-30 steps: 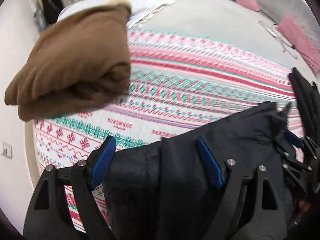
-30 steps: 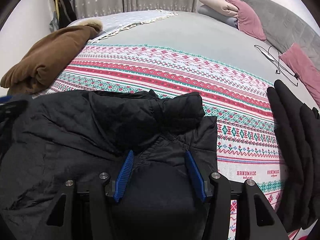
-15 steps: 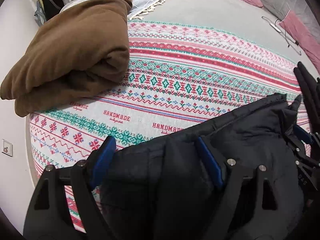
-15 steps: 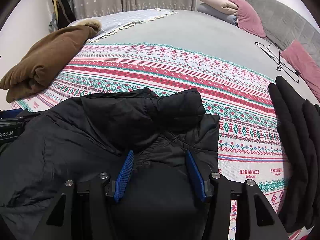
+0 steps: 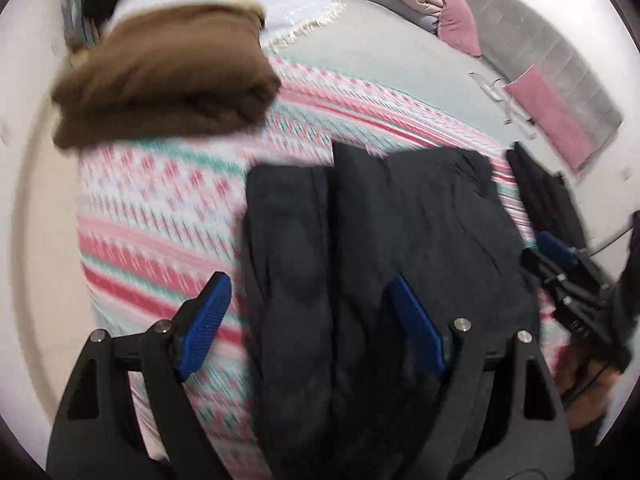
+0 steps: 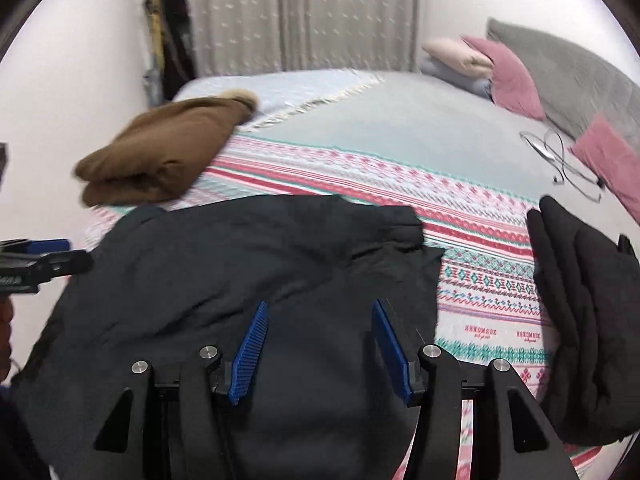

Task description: Fold large clothes

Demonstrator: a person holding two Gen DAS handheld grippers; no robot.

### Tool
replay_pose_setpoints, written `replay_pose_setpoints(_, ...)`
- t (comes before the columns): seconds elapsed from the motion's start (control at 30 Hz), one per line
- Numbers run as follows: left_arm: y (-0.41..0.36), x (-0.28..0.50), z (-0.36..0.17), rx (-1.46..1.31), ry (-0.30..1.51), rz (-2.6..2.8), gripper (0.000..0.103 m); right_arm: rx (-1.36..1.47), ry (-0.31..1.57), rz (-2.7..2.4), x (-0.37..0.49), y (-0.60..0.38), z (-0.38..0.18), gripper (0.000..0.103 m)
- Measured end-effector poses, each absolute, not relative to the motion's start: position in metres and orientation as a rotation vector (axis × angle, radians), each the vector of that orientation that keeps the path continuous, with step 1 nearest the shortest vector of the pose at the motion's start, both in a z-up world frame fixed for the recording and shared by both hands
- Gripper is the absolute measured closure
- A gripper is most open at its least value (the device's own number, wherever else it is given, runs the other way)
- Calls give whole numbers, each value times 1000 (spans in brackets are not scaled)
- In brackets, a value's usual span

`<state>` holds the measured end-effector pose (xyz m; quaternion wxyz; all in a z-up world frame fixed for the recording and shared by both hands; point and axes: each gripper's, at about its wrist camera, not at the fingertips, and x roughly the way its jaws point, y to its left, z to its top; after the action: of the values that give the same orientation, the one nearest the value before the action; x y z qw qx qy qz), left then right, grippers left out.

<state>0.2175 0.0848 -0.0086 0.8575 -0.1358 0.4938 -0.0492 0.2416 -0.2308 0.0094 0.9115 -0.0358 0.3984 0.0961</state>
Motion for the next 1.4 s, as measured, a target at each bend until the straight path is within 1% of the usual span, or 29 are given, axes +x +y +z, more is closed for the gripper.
replay_pose_setpoints(0.2,86,179,-28,-322,1072,-160,20,-124,800,304,200,-199,16,48)
replay_pose_setpoints(0.37,87,166,-40,-340,1077,-181,20,-205,831,344,183,-170,2,48)
replay_pose_setpoints(0.53,98,154,-54,-463,1094,-220,20,-213,866,318,181,-167,-17,48)
replay_pose_setpoints(0.87,102,139,-70,-628,1107,-313,20,-227,871,284,174,-164,-28,48)
replay_pose_setpoints(1.1,89,123,-76,-618,1105,-308,20,-215,869,248,174,-161,-29,48)
replay_pose_setpoints(1.4,71,137,-77,-620,1116,-314,17,-177,886,233,177,-165,-29,47)
